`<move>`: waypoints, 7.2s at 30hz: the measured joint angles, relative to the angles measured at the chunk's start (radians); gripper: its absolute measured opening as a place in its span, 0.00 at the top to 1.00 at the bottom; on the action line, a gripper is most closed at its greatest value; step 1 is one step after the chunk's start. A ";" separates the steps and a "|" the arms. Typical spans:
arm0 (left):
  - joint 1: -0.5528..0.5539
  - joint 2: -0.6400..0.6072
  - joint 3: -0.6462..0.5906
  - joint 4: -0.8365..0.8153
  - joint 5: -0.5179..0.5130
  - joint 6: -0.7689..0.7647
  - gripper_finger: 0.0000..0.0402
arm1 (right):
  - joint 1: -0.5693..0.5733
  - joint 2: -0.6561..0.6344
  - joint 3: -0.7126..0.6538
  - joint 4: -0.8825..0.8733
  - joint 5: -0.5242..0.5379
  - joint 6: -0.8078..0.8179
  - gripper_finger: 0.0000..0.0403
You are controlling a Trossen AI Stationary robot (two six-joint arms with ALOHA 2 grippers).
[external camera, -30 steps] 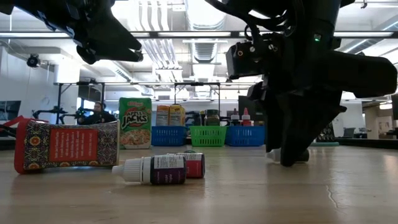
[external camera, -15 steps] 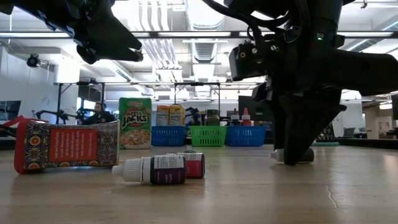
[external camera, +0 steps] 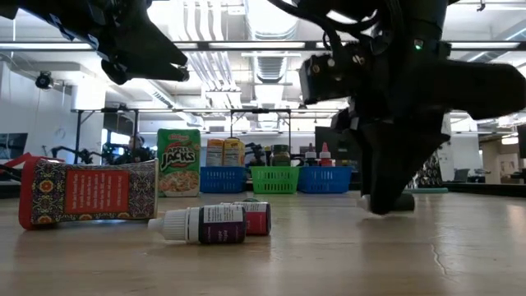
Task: Pick & Place Kitchen Items
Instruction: Put the small green food bottle coloring into the right blue bin, then put the small green food coloring bottle into the right blue bin
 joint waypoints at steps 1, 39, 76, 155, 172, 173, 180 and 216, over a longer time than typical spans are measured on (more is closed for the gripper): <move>0.000 0.000 0.000 0.000 0.000 0.000 0.42 | 0.000 0.000 0.006 -0.001 0.000 0.000 0.81; 0.000 0.083 -0.130 0.765 0.181 0.485 0.42 | 0.077 -0.382 0.013 0.631 0.282 -0.257 0.83; -0.052 0.461 0.201 1.014 0.374 0.782 0.42 | 0.078 -0.380 0.005 0.814 0.308 -0.476 0.84; -0.029 0.280 0.231 0.306 0.069 0.574 0.66 | 0.074 -0.431 0.005 0.508 0.408 -0.283 0.51; -0.029 0.105 0.095 0.027 -0.024 0.326 0.66 | 0.059 -0.410 -0.007 0.285 0.449 -0.093 0.61; -0.029 0.092 0.087 0.032 -0.027 0.316 0.66 | 0.061 -0.409 -0.007 0.281 0.435 -0.077 0.62; -0.029 0.031 0.051 0.025 -0.052 0.268 0.66 | 0.046 -0.371 -0.009 0.297 0.433 0.019 0.66; 0.254 0.342 0.424 -0.548 0.074 1.274 0.66 | -0.093 -0.341 -0.006 -0.160 0.456 0.213 0.67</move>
